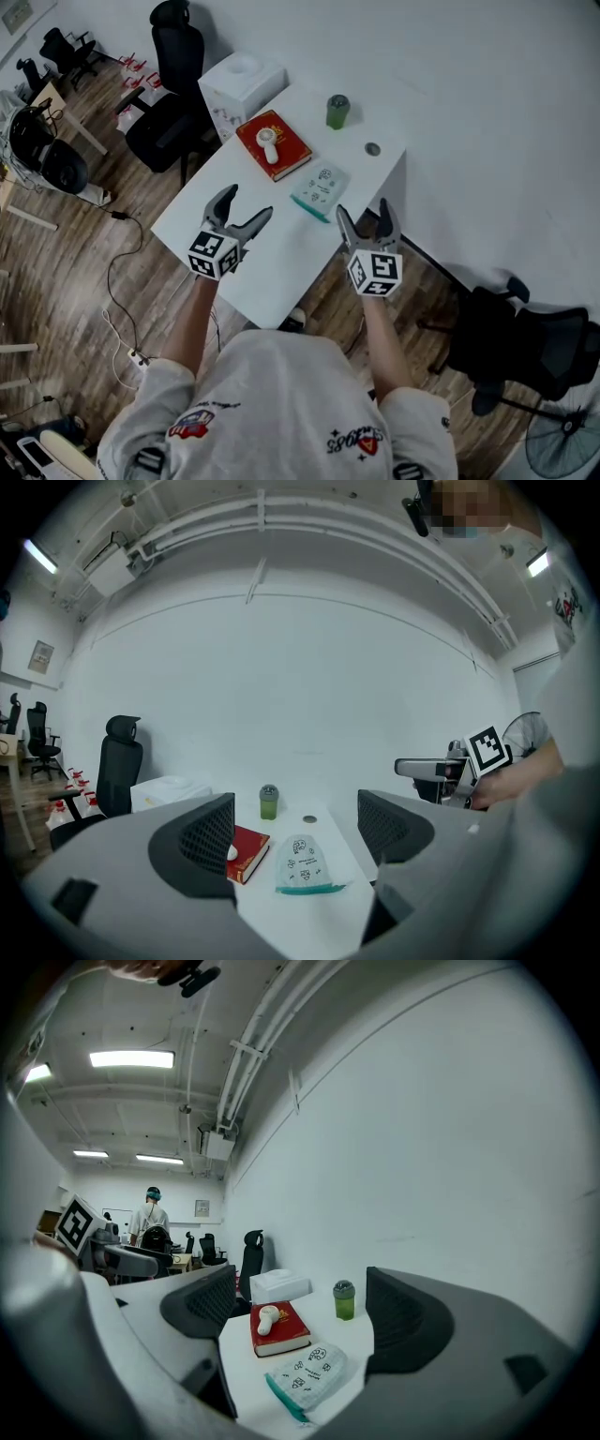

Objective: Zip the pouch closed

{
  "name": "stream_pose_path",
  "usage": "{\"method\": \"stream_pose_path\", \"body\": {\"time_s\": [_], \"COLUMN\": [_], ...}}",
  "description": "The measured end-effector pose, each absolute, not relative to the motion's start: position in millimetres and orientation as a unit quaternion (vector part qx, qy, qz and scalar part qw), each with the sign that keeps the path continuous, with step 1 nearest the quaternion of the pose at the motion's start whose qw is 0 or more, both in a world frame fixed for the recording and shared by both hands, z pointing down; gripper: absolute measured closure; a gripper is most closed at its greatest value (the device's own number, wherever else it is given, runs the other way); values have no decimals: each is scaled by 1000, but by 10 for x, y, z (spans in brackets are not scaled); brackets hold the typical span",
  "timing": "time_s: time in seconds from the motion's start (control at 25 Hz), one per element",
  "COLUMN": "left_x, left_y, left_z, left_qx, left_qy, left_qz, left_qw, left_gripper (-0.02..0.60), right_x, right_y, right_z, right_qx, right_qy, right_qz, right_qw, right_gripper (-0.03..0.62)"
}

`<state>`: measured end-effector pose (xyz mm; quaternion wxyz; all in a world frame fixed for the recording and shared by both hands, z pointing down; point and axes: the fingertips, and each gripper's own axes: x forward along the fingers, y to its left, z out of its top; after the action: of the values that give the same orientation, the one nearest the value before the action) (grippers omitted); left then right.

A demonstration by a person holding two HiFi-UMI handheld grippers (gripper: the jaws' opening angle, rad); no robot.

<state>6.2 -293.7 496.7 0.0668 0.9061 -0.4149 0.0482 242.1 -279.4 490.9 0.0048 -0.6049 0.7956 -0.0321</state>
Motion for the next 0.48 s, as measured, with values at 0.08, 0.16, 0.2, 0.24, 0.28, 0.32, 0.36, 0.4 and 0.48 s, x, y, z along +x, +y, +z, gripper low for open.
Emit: {"method": "stream_pose_path", "body": {"time_s": [0.08, 0.16, 0.2, 0.24, 0.28, 0.32, 0.36, 0.4, 0.48], "left_x": [95, 135, 151, 163, 171, 171, 164, 154, 131], "left_y": [-3024, -3089, -3121, -3153, -3181, -3207, -3231, -3256, -3298], "left_z": [4992, 5017, 5029, 5042, 5053, 5066, 5085, 5114, 5197], "left_qx": [907, 907, 908, 909, 909, 909, 909, 909, 908], "left_qy": [-413, -411, -409, -408, -406, -405, -405, -405, -404], "left_qz": [47, 46, 47, 47, 48, 49, 50, 51, 56], "left_qw": [72, 76, 78, 78, 79, 80, 82, 85, 93], "left_gripper": [176, 176, 175, 175, 176, 176, 176, 176, 176], "right_x": [2465, 2510, 2528, 2540, 2544, 2540, 2532, 2523, 2509], "right_y": [-2869, -2945, -2980, -3010, -3036, -3058, -3078, -3097, -3128], "right_z": [4920, 4937, 4947, 4958, 4973, 4996, 5029, 5070, 5182], "right_qx": [-608, -609, -610, -610, -610, -609, -608, -607, -605], "right_qy": [794, 792, 792, 791, 792, 792, 793, 793, 795], "right_qz": [-32, -32, -33, -33, -33, -31, -29, -26, -30], "right_qw": [1, -6, -7, -9, -13, -18, -25, -32, -42], "right_gripper": [172, 173, 172, 173, 173, 174, 174, 176, 184]}}
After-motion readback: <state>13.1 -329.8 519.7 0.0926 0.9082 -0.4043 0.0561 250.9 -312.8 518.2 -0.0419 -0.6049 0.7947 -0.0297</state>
